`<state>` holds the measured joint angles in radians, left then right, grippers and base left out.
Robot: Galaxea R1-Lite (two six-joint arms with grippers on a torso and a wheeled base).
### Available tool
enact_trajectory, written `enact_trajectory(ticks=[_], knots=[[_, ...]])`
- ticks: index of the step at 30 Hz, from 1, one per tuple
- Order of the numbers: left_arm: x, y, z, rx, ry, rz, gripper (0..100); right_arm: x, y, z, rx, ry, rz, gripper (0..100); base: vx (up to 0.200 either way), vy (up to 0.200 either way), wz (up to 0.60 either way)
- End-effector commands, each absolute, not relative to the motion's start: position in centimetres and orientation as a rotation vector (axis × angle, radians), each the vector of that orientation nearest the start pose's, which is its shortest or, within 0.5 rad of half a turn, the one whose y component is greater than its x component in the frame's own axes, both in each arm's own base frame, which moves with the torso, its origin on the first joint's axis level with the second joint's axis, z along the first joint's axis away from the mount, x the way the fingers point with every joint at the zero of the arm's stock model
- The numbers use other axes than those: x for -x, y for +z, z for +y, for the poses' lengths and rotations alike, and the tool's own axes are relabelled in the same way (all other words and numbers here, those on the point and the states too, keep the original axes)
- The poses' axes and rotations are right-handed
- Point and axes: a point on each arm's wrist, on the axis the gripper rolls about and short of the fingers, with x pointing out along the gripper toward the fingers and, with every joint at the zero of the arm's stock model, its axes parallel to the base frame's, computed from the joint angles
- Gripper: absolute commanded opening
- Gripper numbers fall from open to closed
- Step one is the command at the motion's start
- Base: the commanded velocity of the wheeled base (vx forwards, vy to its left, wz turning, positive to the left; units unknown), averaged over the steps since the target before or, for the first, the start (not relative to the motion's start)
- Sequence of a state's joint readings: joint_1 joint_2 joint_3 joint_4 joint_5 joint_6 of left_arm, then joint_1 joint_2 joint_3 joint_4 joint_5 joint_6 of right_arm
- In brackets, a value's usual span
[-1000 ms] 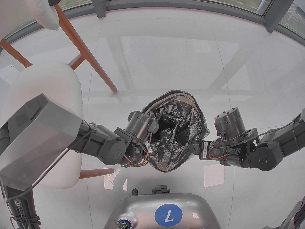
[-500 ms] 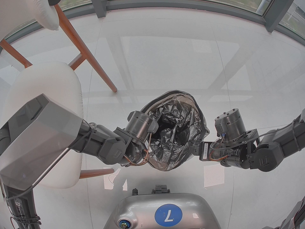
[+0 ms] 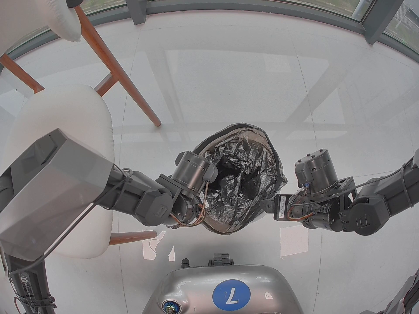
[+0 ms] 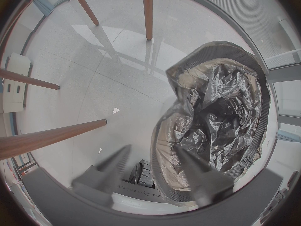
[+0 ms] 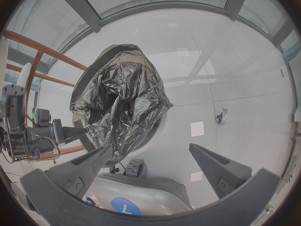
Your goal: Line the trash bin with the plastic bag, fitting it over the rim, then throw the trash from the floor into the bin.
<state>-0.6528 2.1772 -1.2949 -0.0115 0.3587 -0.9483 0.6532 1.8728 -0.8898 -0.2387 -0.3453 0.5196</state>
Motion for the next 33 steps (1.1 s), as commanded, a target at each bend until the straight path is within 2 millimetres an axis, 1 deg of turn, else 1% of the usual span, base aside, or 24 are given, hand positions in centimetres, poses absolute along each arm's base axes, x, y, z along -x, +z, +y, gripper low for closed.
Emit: enact_trajectory(ticks=[1, 3, 4, 5, 6, 9, 11, 13, 14, 17, 18, 22, 26, 33], knots=[[-32.7, 8.5, -24.1, 0.476, 0.106, 0.793, 100, -26.1, 11.5, 19.1, -0.138, 0.117, 0.706, 100, 0.000, 0.000, 0.00], [-32.4, 10.3, -23.9, 0.501, 0.088, 0.759, 100, -25.8, 11.7, 19.5, -0.143, 0.130, 0.706, 100, 0.000, 0.000, 0.00], [-32.3, 10.6, -23.9, 0.505, 0.085, 0.754, 100, -25.8, 11.7, 19.5, -0.145, 0.130, 0.706, 100, 0.000, 0.000, 0.00], [-32.0, 12.1, -23.6, 0.526, 0.071, 0.727, 100, -25.9, 11.7, 20.0, -0.168, 0.132, 0.703, 100, 0.000, 0.000, 0.00], [-31.9, 13.0, -23.3, 0.539, 0.066, 0.711, 100, -26.0, 12.0, 20.2, -0.189, 0.130, 0.697, 100, 0.000, 0.000, 0.00], [-31.5, 14.9, -22.6, 0.569, 0.053, 0.674, 100, -26.4, 12.0, 20.6, -0.211, 0.125, 0.695, 100, 0.000, 0.000, 0.00], [-31.4, 16.1, -21.6, 0.590, 0.059, 0.647, 100, -26.6, 11.6, 20.7, -0.209, 0.113, 0.700, 100, 0.000, 0.000, 0.00], [-31.1, 16.5, -21.2, 0.595, 0.060, 0.640, 100, -26.6, 11.5, 20.8, -0.212, 0.106, 0.701, 100, 0.000, 0.000, 0.00], [-31.0, 16.6, -21.0, 0.595, 0.062, 0.641, 100, -26.7, 11.1, 20.9, -0.243, 0.080, 0.705, 100, 0.000, 0.000, 0.00], [-31.1, 16.4, -20.5, 0.595, 0.077, 0.642, 100, -26.8, 10.8, 20.9, -0.278, 0.056, 0.712, 100, 0.000, 0.000, 0.00], [-31.3, 16.3, -20.0, 0.585, 0.088, 0.640, 100, -27.0, 10.4, 20.9, -0.316, 0.017, 0.713, 100, 0.000, 0.000, 0.00], [-31.5, 16.4, -19.8, 0.584, 0.088, 0.634, 100, -27.3, 9.4, 21.1, -0.394, -0.045, 0.725, 100, 0.000, 0.000, 0.00], [-31.4, 16.3, -19.9, 0.582, 0.087, 0.637, 100, -27.5, 8.7, 21.4, -0.437, -0.069, 0.739, 100, 0.000, 0.000, 0.00], [-31.5, 16.2, -20.0, 0.581, 0.088, 0.639, 100, -29.0, 9.3, 22.3, -0.497, -0.070, 0.705, 100, 0.000, 0.000, 0.00]])
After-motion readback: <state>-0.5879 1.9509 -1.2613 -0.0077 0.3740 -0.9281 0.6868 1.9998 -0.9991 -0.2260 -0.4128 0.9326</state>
